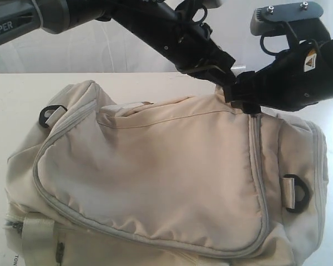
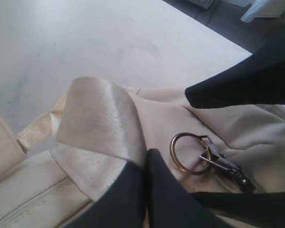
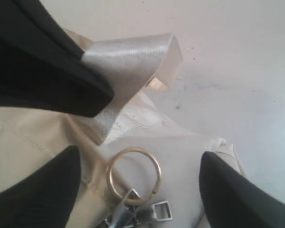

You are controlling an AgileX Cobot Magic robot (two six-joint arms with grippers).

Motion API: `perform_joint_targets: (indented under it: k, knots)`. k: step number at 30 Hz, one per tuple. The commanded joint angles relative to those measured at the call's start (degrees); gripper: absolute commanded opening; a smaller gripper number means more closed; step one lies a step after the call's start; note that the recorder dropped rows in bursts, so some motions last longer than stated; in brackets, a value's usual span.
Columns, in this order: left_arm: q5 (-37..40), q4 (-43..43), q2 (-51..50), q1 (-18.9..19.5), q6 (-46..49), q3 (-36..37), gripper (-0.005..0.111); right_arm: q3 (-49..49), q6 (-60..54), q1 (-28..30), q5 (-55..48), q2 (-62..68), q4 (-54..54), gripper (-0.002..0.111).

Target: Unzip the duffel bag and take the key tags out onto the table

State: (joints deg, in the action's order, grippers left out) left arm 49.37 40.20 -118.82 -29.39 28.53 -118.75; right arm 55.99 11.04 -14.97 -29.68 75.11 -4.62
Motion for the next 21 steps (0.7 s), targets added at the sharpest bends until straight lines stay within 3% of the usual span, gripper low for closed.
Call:
perform_joint_targets:
  k: [1, 11, 14, 21]
  knots:
    - [0.2, 4.5, 2.2, -0.4, -0.7, -0.8, 0.000, 0.6, 1.6, 0.1, 0.9, 1.1, 0.1, 0.066]
    - [0.1, 4.3, 2.2, -0.4, -0.7, -0.8, 0.000, 0.6, 2.3, 0.1, 2.3, 3.8, 0.1, 0.064]
    - [0.1, 4.2, 2.2, -0.4, -0.7, -0.8, 0.000, 0.6, 2.3, 0.1, 3.4, 4.0, 0.1, 0.057]
    - [0.1, 4.2, 2.2, -0.4, -0.7, -0.8, 0.000, 0.6, 2.7, 0.1, 5.4, 3.8, 0.1, 0.025]
